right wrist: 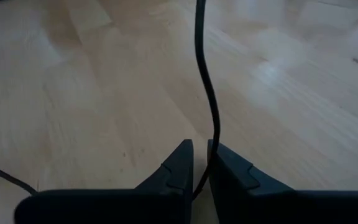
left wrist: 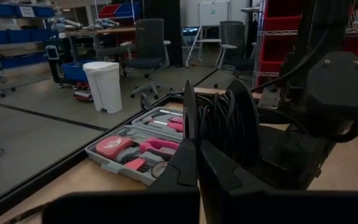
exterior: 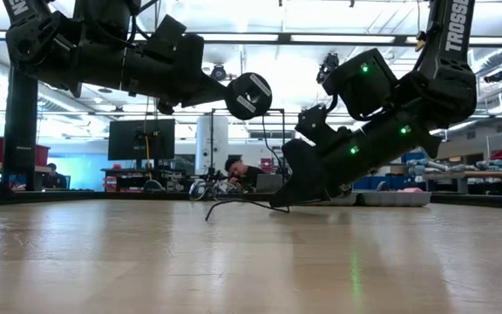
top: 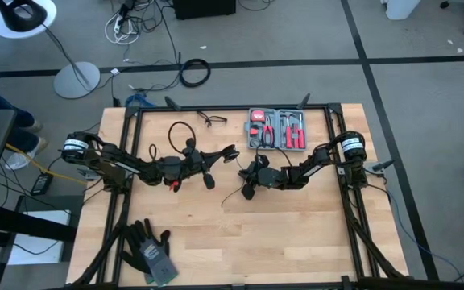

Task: Coil cords
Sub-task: Coil the black wire onto the spool

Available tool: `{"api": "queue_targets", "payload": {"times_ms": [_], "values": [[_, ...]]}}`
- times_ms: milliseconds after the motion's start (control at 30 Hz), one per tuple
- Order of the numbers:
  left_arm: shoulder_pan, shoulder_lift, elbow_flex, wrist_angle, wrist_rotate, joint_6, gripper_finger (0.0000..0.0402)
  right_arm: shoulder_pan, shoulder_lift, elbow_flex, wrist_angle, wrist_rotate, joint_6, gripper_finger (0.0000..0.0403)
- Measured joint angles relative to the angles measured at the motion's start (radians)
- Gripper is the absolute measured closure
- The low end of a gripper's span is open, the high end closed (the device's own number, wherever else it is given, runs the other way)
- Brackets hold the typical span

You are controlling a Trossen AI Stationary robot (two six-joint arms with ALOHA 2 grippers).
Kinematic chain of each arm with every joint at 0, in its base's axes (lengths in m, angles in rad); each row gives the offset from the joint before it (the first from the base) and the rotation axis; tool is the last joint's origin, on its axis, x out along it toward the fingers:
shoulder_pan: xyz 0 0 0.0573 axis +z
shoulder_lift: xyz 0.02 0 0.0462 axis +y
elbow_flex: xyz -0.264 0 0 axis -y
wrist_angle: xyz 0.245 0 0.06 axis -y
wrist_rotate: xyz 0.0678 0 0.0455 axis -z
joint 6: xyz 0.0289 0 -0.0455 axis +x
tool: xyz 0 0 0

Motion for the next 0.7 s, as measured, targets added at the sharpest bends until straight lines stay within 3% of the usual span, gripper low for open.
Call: {"api": "queue_targets", "payload": {"times_ms": [233, 433, 700], "values": [[0.000, 0.000, 0.000, -0.022, -0.029, 0.018, 0.0401, 0.000, -0.008, 0.000, -0.022, 0.002, -0.003, 0.0357], [0.000, 0.000, 0.000, -0.035, -0.030, 0.018, 0.0401, 0.000, -0.102, -0.019, -0.123, 0.002, -0.003, 0.0357], [0.000, 0.000, 0.000, -0.018, -0.029, 0.017, 0.0401, -0.002, -0.172, -0.066, -0.131, 0.002, 0.010, 0.0357]]}}
